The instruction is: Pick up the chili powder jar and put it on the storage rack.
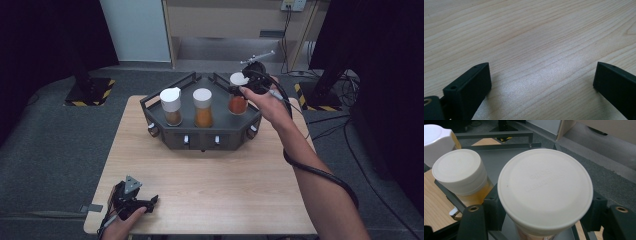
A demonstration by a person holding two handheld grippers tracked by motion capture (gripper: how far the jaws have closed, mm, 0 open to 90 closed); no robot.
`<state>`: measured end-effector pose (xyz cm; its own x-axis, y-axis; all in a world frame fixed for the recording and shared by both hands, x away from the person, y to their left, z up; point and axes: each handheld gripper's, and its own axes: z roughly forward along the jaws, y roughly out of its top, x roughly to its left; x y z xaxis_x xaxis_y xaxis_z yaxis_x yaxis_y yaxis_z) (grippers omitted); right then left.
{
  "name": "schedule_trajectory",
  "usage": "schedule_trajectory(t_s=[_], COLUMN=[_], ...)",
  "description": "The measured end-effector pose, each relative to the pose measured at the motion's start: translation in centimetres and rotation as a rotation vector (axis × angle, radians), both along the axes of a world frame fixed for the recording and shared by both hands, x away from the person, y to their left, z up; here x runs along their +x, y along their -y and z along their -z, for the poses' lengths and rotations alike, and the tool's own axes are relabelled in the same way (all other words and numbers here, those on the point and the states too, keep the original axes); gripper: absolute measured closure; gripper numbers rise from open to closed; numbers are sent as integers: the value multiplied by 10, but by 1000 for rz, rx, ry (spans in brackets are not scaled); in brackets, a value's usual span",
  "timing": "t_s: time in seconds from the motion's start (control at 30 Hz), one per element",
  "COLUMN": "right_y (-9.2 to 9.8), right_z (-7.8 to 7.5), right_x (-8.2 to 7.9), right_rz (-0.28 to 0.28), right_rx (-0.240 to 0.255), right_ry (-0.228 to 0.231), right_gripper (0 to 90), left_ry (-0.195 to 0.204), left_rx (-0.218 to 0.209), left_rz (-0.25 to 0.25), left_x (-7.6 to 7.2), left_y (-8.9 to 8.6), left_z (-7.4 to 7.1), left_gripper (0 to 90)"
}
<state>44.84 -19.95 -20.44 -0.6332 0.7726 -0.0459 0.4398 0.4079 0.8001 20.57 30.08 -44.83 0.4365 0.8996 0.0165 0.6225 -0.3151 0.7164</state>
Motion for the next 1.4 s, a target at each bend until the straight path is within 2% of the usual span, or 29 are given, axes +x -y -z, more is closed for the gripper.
schedule_trajectory(t_s=[1.4], right_y=[-12], right_z=[27], right_x=[3], right_rz=[-9], right_rx=[4], right_ry=[-36], right_gripper=[342], left_ry=[0], left_rx=[0], left_rz=[0], left_x=[0], left_y=[0], left_z=[0], left_gripper=[0])
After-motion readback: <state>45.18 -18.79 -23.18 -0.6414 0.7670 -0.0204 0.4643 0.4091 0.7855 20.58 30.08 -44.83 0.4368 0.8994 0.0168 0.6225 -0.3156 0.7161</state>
